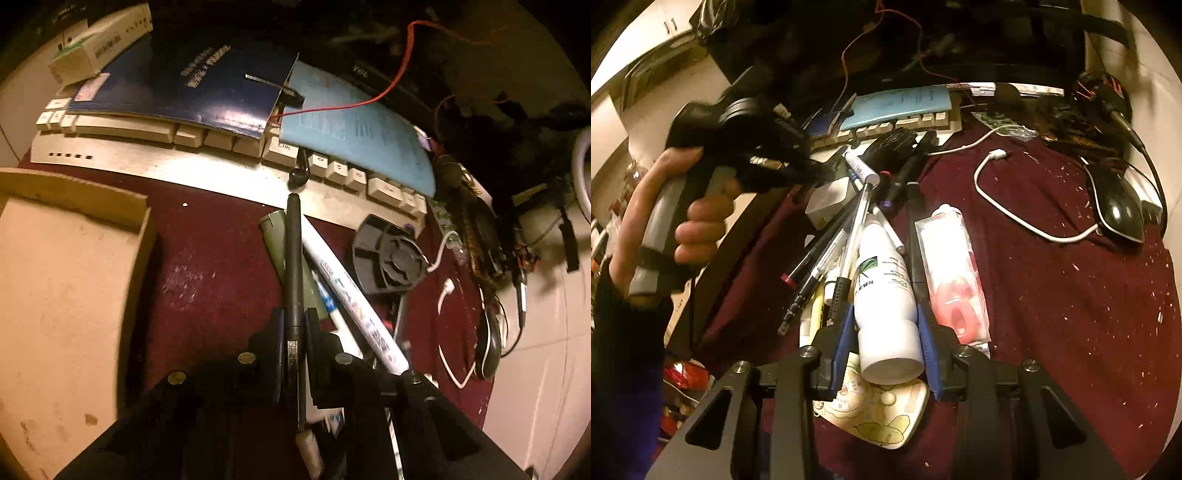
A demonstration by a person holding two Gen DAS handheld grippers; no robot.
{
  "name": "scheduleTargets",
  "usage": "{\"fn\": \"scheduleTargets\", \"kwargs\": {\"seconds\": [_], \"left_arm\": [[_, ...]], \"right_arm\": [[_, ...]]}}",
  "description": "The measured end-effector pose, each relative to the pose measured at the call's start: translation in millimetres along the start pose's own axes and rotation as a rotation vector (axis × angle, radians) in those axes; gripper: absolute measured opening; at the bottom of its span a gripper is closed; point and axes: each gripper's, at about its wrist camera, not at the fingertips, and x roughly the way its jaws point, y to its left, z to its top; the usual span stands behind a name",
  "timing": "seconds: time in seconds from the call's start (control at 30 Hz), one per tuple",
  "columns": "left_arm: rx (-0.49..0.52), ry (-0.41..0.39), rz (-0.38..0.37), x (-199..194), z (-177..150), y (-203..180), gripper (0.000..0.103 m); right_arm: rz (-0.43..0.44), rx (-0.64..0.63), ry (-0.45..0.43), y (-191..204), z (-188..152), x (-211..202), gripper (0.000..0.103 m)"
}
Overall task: Organize rigid objects
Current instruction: 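Carry the black pen and white bottle into the cardboard tray and release both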
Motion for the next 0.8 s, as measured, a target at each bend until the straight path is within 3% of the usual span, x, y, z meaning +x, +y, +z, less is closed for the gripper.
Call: {"fn": "scheduleTargets", "kwargs": {"seconds": [0.2,0.37,0.57,0.8], "left_arm": [[-0.002,-0.029,-0.081,-36,-31,14,0.01],[-0.015,-0.111,-0.12,-91,-73,46,0.01],[-0.062,-0.186,-0.056,-139,-111,90,0.01],[-0.138,-0.201,0.012,-146,-122,150,0.01]], "right_arm": [[-0.002,0.047,-0.044,-3,-4,-10,0.033],[-0.011,0.039,-0.114,7,-5,-30,0.033],[0.11,-0.012,-0.163,51,4,-40,0.033],[0.26,-0.099,-0.111,134,13,-9,0.033]]}}
